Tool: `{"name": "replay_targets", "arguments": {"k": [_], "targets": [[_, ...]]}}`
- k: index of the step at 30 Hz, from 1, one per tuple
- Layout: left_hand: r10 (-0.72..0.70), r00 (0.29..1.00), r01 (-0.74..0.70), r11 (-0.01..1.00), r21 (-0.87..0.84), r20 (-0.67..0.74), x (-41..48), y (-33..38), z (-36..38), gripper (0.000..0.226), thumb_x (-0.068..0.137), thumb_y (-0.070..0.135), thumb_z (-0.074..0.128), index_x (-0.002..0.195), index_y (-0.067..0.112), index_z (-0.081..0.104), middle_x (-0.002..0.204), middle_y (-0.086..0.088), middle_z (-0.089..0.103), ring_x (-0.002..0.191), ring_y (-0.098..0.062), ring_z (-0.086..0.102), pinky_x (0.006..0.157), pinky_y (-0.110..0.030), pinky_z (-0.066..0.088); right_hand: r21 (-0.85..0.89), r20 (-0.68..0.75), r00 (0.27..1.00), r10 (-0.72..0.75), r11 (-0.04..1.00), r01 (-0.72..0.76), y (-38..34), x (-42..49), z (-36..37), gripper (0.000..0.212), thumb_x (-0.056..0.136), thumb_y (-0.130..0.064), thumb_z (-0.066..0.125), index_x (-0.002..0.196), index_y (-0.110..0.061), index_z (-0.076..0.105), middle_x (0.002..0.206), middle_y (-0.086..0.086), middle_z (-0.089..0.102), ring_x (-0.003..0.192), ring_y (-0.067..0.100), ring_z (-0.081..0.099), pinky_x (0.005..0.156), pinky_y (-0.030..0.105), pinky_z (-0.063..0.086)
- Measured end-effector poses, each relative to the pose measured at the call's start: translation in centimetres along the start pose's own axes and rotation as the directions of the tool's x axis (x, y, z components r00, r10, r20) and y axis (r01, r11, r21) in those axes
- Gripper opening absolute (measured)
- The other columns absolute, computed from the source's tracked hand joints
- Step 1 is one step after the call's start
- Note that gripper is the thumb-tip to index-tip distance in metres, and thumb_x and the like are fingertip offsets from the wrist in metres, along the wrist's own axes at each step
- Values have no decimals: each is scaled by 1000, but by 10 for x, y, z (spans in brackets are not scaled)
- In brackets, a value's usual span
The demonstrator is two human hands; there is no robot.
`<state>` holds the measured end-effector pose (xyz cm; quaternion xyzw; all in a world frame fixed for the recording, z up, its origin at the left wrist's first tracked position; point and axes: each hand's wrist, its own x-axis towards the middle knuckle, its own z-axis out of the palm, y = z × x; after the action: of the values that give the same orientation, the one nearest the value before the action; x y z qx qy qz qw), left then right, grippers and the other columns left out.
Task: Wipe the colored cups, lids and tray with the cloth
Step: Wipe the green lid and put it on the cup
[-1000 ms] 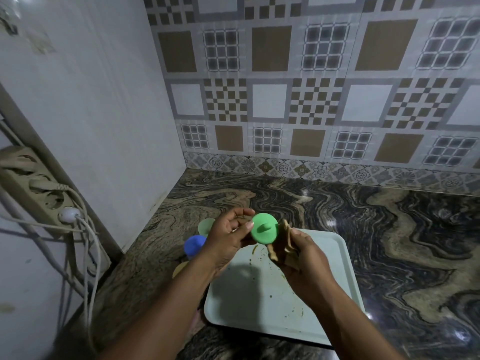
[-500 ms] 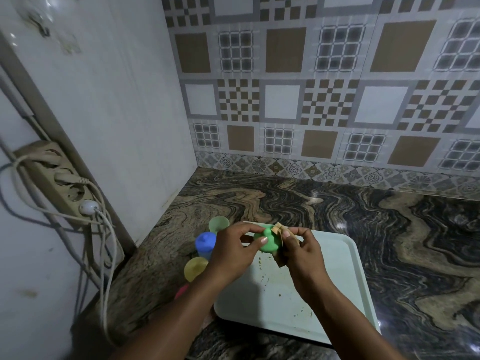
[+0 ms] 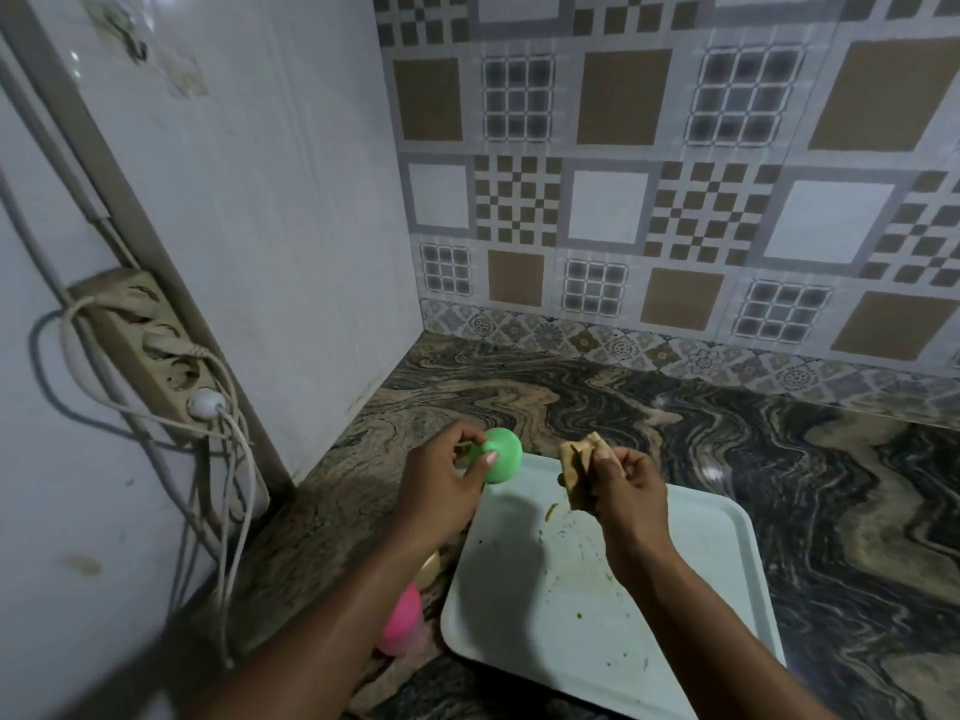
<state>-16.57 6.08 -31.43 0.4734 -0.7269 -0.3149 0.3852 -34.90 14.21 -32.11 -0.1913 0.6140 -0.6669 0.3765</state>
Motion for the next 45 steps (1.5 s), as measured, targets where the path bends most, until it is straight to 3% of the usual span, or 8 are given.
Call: {"name": "replay_targets", "arguments": {"k": [8, 22, 25, 28, 31, 34, 39, 45], "targets": [[-157, 987, 160, 948, 276, -33, 58, -46, -2, 14, 82, 36, 75, 84, 33, 61, 91, 4, 72, 86, -24, 66, 72, -37, 53, -111, 189, 981, 39, 994, -18, 2, 30, 38, 20, 102, -16, 53, 105, 4, 56, 81, 25, 72, 68, 32, 64, 60, 41, 54], [-237, 967, 178, 893, 412, 96, 86, -83, 21, 17, 83, 38, 75, 89, 29, 63, 98, 0, 71, 89, -23, 65, 75, -34, 54, -158, 284, 950, 134, 983, -92, 35, 77, 53, 32, 104, -21, 49, 90, 6, 58, 79, 23, 71, 63, 29, 60, 55, 36, 49], [-270, 953, 184, 878, 442, 140, 91, -82, 22, 20, 84, 38, 74, 85, 27, 57, 89, -1, 67, 82, -25, 63, 72, -37, 54, -122, 276, 913, 300, 953, -276, 39, 78, 51, 34, 106, -25, 45, 107, 3, 65, 96, 24, 74, 79, 34, 69, 61, 35, 54], [-310, 932, 199, 871, 449, 189, 94, -80, 22, 23, 86, 37, 72, 81, 25, 53, 76, 0, 61, 74, -25, 61, 70, -38, 53, 70, 340, 758, 557, 788, -611, 35, 77, 46, 41, 104, -34, 44, 120, -5, 68, 110, 17, 75, 91, 33, 72, 72, 37, 56], [-323, 926, 202, 862, 466, 196, 94, -76, 22, 25, 86, 37, 72, 79, 25, 51, 73, -1, 58, 73, -28, 60, 70, -40, 54, 213, 476, 657, 586, 647, -732, 26, 69, 40, 63, 91, -49, 54, 121, 5, 67, 116, 25, 70, 87, 37, 71, 72, 40, 61], [-321, 930, 193, 841, 505, 178, 90, -72, 22, 25, 87, 38, 69, 80, 25, 50, 80, -5, 61, 77, -31, 61, 69, -41, 53, 222, 561, 626, 542, 630, -744, 25, 59, 34, 77, 88, -57, 57, 121, 12, 65, 117, 31, 66, 92, 41, 69, 76, 43, 61], [-318, 929, 149, 790, 595, 189, 88, -61, 22, 21, 90, 42, 65, 90, 24, 54, 100, -9, 67, 96, -33, 62, 76, -40, 52, 52, 561, 609, 561, 710, -703, 19, 44, 27, 38, 86, -20, 61, 112, 6, 71, 123, 29, 66, 106, 39, 66, 96, 47, 51], [-187, 970, 36, 744, 668, 155, 67, -50, 20, 50, 91, 48, 58, 133, 22, 54, 137, -4, 53, 126, -30, 50, 100, -44, 45, 4, 459, 659, 596, 740, -672, 14, 31, 3, 42, 94, -23, 43, 103, 1, 77, 121, 29, 67, 123, 48, 57, 99, 56, 46]]}}
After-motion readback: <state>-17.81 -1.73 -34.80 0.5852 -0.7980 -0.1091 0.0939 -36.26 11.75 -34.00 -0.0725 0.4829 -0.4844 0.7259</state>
